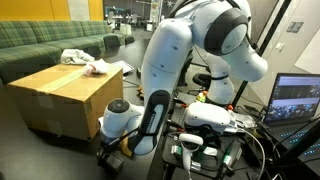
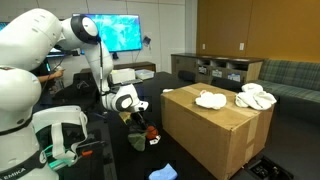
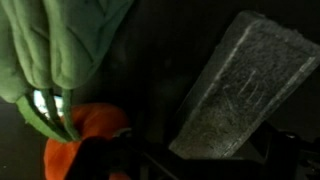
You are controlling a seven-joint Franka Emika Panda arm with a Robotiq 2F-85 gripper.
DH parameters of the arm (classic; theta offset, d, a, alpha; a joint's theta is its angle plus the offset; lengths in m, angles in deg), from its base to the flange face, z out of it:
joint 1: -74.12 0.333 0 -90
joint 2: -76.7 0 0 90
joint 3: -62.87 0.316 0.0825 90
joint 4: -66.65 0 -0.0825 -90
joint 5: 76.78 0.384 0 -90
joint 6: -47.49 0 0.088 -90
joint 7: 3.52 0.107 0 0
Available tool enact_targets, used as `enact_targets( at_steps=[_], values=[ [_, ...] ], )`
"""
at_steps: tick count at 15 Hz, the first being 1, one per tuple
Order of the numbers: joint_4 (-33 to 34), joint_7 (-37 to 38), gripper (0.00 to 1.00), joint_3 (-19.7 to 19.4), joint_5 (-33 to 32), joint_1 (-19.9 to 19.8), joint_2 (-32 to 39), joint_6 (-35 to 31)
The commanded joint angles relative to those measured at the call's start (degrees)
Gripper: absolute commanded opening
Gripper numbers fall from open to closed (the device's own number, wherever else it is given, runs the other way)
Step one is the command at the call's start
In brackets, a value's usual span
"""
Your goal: Put the moose doll on the table, then the white towel on the box, then blue sponge on the table, the white plastic on the box, the turnip plushie on the table, finally, the duster on the box
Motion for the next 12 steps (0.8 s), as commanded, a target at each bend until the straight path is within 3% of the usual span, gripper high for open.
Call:
enact_targets(
  at_steps=[1,3,8,12],
  values=[
    [0.57,-1.76,1.00,0.53,-1.96,-3.13,1.03,0.35],
    [0.41,-3.05,0.74,2.42,-2.96,-5.85,-0.05,1.48],
    [-0.41,-6.97,0.37,8.89,-5.28,-14.46,-4.86,6.70],
    [-1.81,-10.43,0.35,14.27,-7.99,-22.92,-9.87,15.00]
  ],
)
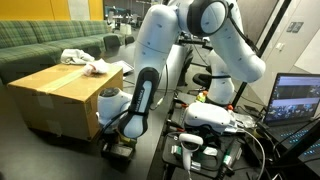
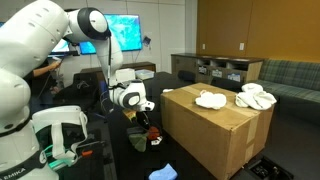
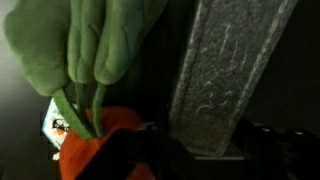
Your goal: Put the moose doll on the table, then the white towel on the box, then blue sponge on the table, the white plastic on the box, the turnip plushie on the table, finally, the duster on the box
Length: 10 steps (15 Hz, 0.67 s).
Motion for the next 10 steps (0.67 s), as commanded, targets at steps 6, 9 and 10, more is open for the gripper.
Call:
enact_targets(
  at_steps=[6,9,10],
  values=[
    [-4.74,-5.72,0.35,10.00,-5.34,-16.40,-15.43,18.92],
    [-5.03,-8.45,0.35,12.53,-4.02,-21.90,-21.45,25.00],
    [-4.41,-9.48,0.35,13.12,-3.46,-23.60,-22.95,27.18]
  ],
)
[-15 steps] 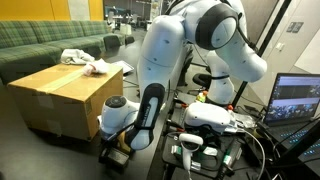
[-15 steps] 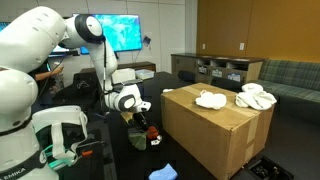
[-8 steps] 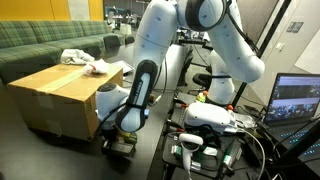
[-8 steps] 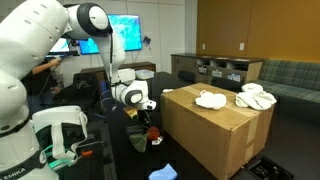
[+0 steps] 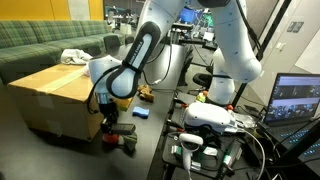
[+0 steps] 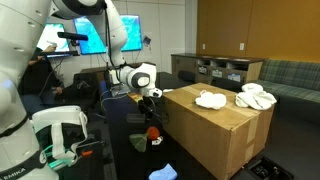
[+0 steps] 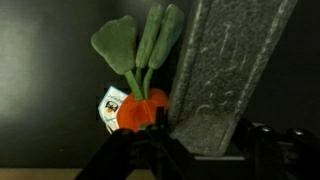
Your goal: Put the moose doll on the table, then the white towel on the box, then blue sponge on the table, the white plastic on the box, the turnip plushie on the table, finally, the duster on the box
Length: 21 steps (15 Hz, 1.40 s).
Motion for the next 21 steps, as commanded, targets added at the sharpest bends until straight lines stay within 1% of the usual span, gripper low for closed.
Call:
enact_targets(
  at_steps=[1,4,6,10,13,16,17,20,21],
  values=[
    [-1.31,-5.20,0.35,3.55,1.91,-7.87,-9.25,7.95],
    [1.69,-9.49,0.35,3.41,3.35,-12.48,-13.17,12.73],
    [4.99,-11.57,0.35,2.53,3.31,-14.43,-13.95,14.49],
    [13.54,-14.90,0.35,2.13,3.96,-17.45,-10.91,15.20],
    [19.79,-16.10,0.35,2.72,5.56,-18.27,-7.37,14.42],
    [24.93,-14.69,0.35,3.07,7.53,-17.92,-3.46,10.27],
    [26.47,-13.87,0.35,3.16,7.92,-17.61,-1.82,7.91],
    [31.64,-11.66,0.35,2.34,6.26,-16.22,3.90,1.25],
    [33.35,-11.25,0.35,2.02,5.54,-15.92,5.71,0.00]
  ],
)
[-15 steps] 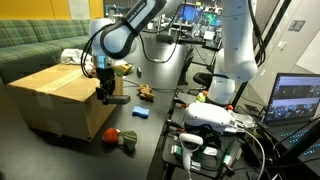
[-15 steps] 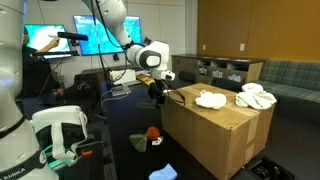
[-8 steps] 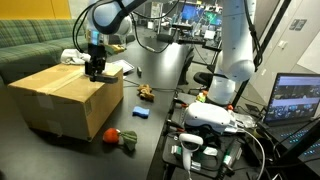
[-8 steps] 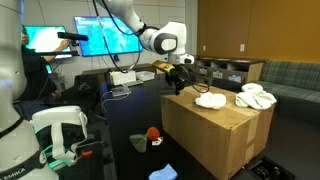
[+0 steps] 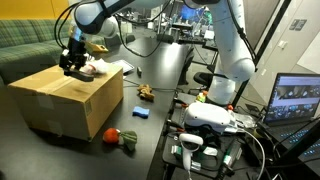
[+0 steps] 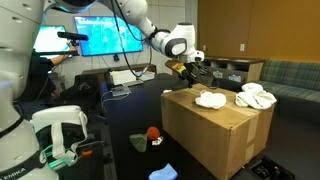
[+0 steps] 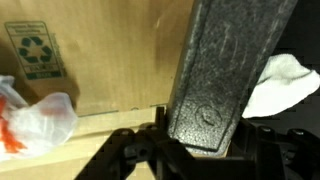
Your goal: Put the moose doll on the table, then the white towel on the box, then blue sponge on the table, the white plastic on the box, the turnip plushie on the table, finally, the duster on the box
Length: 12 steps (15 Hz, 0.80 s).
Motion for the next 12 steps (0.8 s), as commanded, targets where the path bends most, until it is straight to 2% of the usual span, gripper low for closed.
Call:
enact_targets(
  at_steps=[1,5,7,8,9,11,12],
  values=[
    [9.07,2.73,0.35,-1.25,-2.25,1.69,8.54,-5.23],
    [15.17,4.85,0.35,-3.04,-4.96,2.45,14.87,-6.69],
    [17.75,5.62,0.35,-3.43,-5.68,2.45,16.37,-5.20],
    [18.60,5.65,0.67,-3.46,-6.10,2.35,16.33,-4.08],
    [19.07,5.61,0.86,-3.28,-6.22,2.09,15.97,-2.54],
    [19.15,3.86,0.99,-1.84,-5.40,0.77,14.37,2.17],
    [18.99,2.90,1.00,-1.20,-4.92,0.17,13.52,4.32]
  ],
)
